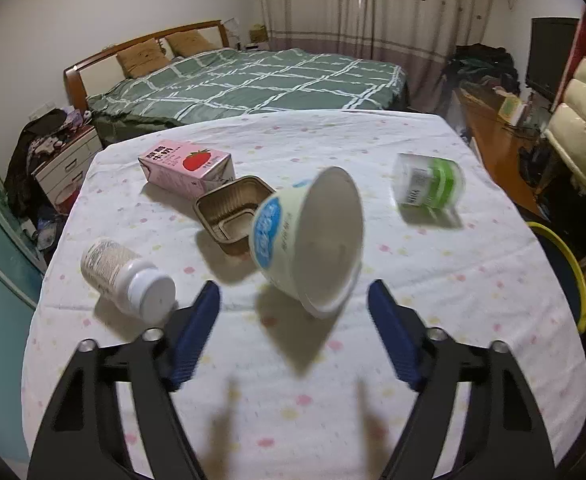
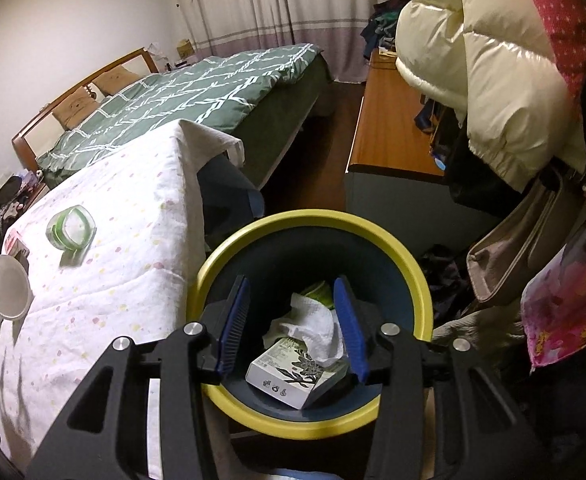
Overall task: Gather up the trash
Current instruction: 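Grasp the white yogurt cup by its rim with the left gripper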
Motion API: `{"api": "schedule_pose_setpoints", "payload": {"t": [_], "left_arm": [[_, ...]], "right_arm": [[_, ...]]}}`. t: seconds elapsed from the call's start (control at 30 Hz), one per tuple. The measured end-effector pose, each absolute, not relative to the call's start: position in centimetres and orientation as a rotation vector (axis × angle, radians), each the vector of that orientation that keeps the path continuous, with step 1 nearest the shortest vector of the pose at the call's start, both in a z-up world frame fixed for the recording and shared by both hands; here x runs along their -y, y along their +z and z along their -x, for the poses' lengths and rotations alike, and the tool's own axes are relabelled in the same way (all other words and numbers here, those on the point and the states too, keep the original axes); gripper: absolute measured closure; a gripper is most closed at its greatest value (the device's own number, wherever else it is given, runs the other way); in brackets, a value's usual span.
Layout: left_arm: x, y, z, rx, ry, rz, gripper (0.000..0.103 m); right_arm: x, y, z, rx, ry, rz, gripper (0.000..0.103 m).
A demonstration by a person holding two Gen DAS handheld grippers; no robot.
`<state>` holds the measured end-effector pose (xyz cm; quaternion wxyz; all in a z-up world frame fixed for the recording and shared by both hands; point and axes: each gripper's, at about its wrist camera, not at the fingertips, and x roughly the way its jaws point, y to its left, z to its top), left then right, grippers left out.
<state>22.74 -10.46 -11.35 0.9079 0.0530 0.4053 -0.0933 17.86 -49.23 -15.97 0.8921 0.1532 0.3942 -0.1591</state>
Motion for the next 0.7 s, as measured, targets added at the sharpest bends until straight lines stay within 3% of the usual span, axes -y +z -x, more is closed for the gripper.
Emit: {"api": "schedule_pose_setpoints", "payload": {"t": [0.27, 0.63, 0.7], "left_arm": [[11.2, -11.9, -25.1, -0.834, -0.172, -0.137, 0.048], [10.7, -11.8, -26.1, -0.836, -0.174, -0.148, 0.091], [10.8, -11.6, -26.0, -0.832, -0.186, -0.149, 0.095]], "right_arm": [[49.1, -17.0, -18.2, -0.836, -0.32, -0.325, 0.061], [48.9, -17.6, -18.5, -0.844, -0.301, -0.333, 0.061], [48.9, -17.6, -18.4, -0.843, -0.299, -0.337, 0.061]]}}
